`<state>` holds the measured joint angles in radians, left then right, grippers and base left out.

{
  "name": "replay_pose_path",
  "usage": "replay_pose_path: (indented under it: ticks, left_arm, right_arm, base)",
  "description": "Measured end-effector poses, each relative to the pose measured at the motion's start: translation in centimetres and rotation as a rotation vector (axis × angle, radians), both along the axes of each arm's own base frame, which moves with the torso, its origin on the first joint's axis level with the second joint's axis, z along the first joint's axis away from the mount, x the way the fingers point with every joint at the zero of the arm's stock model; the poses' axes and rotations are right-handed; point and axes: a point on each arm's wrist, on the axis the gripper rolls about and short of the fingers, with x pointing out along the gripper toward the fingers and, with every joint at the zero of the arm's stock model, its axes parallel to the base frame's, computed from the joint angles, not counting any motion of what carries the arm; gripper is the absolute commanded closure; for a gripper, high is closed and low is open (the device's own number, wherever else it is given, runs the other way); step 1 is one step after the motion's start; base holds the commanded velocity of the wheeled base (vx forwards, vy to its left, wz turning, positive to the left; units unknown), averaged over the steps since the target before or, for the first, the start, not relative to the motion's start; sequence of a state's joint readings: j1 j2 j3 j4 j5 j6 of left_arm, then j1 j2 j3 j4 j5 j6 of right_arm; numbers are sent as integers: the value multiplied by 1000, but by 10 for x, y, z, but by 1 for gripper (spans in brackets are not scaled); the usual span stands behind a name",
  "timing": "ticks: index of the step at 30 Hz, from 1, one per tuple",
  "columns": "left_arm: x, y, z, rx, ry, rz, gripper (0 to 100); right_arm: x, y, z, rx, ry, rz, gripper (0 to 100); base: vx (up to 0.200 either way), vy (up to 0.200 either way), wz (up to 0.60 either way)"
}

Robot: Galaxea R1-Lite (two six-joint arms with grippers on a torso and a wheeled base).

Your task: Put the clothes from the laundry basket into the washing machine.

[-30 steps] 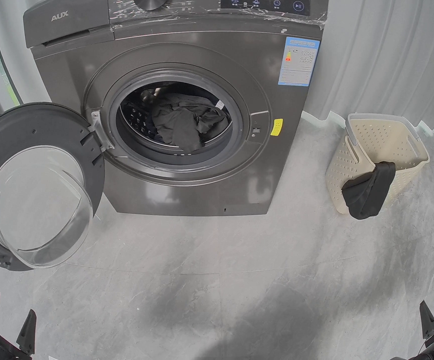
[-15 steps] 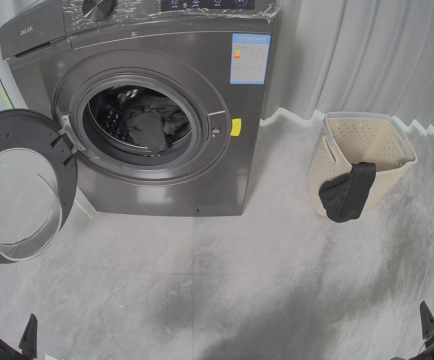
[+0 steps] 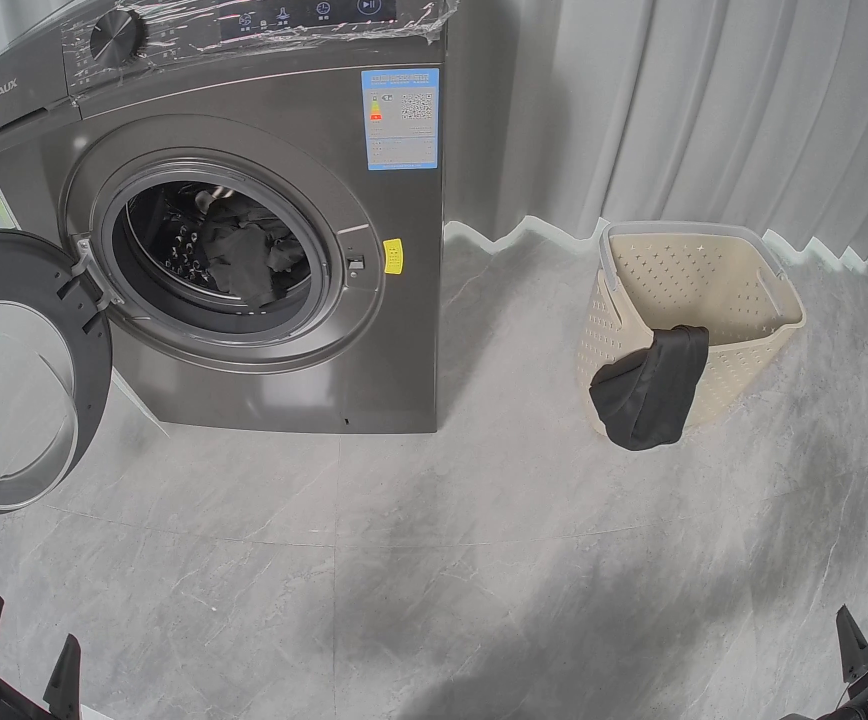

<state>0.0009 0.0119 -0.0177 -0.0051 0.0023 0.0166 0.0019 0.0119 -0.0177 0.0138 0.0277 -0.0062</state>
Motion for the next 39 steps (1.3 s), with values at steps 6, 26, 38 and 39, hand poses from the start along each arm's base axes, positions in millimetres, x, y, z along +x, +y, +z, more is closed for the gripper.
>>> replay_pose_path:
  ticks: [6,26,38,39]
  left_arm:
    - [0,0,-1,-13,8,-22,0]
    - [0,0,-1,-19,8,-22,0]
    - [0,0,-1,-28,10,-22,0]
    - [0,0,-1,-27,10,-22,0]
  right_arm:
    - [0,0,0,2,-1,4,0]
    - [0,0,0,2,-1,5,0]
    - [0,0,0,2,0,5,0]
    - [0,0,0,2,0,5,0]
  base:
    - [0,-133,0]
    - [0,-200,0]
    - [0,-50,0]
    - [0,0,0]
